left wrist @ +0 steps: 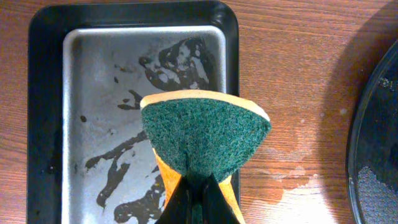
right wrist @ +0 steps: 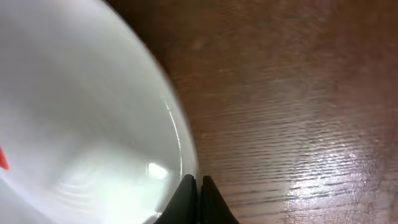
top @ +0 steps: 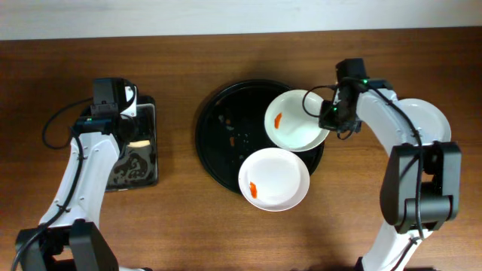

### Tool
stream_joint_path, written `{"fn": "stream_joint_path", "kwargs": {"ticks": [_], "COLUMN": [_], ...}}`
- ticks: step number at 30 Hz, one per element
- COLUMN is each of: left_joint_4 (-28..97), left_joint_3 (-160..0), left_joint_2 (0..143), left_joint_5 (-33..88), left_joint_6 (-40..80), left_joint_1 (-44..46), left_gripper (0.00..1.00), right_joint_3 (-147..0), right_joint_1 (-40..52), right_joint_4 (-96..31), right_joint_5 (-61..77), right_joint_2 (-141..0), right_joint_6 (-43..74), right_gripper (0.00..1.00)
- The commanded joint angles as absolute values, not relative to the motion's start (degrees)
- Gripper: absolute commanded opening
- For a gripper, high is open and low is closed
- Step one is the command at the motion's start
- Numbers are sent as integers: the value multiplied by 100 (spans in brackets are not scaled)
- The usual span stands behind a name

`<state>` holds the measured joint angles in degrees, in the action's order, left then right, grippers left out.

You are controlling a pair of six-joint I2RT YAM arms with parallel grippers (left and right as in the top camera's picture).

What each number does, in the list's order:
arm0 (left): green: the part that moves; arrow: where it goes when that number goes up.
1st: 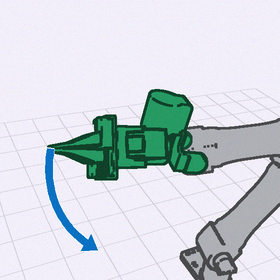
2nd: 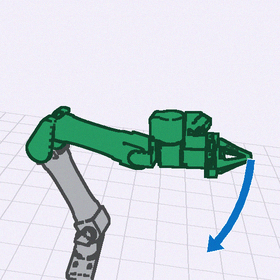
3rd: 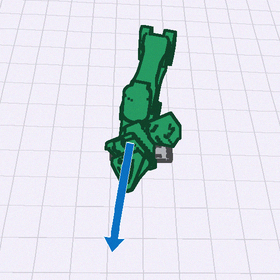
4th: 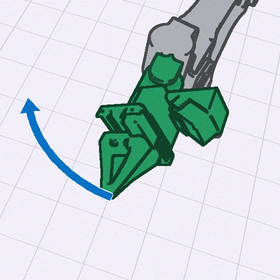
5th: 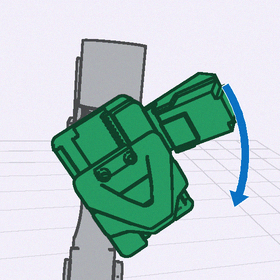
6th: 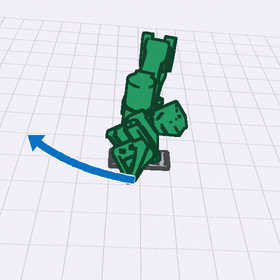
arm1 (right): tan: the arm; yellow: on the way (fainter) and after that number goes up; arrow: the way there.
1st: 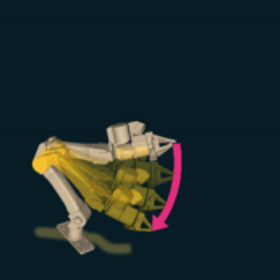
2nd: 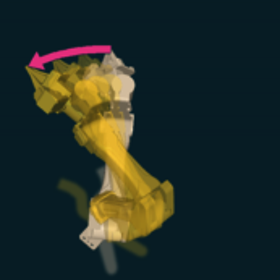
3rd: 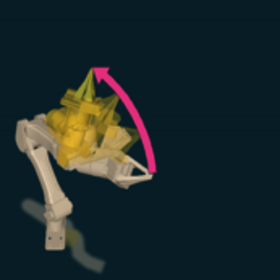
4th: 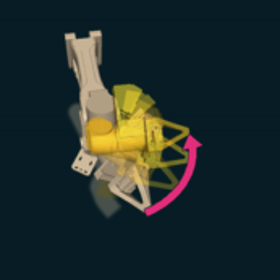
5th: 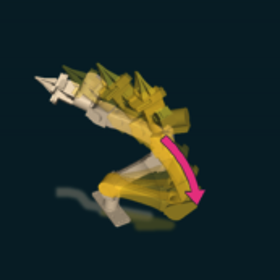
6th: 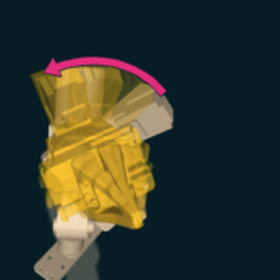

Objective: Clean dirty plates on tray and stack at the side
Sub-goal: 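Grasp the upper-right plate rim with the right gripper and tilt it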

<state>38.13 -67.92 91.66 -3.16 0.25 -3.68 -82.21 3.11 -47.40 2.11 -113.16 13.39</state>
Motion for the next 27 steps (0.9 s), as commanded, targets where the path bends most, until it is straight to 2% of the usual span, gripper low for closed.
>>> {"fn": "stream_joint_path", "kwargs": {"ticks": [1, 3, 6, 11, 14, 16, 23, 27], "left_joint_4": [3780, 3767, 3205, 1772, 598, -36, -38, 202], "left_joint_3": [-6810, -6810, -6810, -6810, -6810, -6825, -6858, -6858], "left_joint_2": [9150, 9135, 9137, 9249, 10060, 10685, 11255, 11255], "left_joint_5": [-226, 32, 1717, 2045, 2132, 2648, 2270, 2093], "left_joint_6": [84, 82, 340, 1632, 2552, 2856, 2842, 2842], "left_joint_1": [-163, -117, 158, 1702, 2460, 2620, 2709, 2714], "left_gripper": [0, 0, 0, 0, 0, 0, 0, 0], "right_joint_3": [-8348, -8350, -8350, -8350, -8350, -8350, -8350, -8350], "right_joint_1": [613, 714, 801, 829, 829, 836, 1649, 1643], "right_joint_4": [-4779, -4676, -4668, -4652, -4698, -4783, -4823, -4779], "right_joint_5": [-93, -93, -93, -95, -93, -93, -416, -694], "right_joint_2": [-11065, -11065, -11065, -11065, -11065, -11065, -11065, -11065], "right_joint_6": [917, 834, 836, 770, 768, 725, 801, 1234], "right_gripper": [4, 4, 4, 4, 4, 4, 4, 4]}}
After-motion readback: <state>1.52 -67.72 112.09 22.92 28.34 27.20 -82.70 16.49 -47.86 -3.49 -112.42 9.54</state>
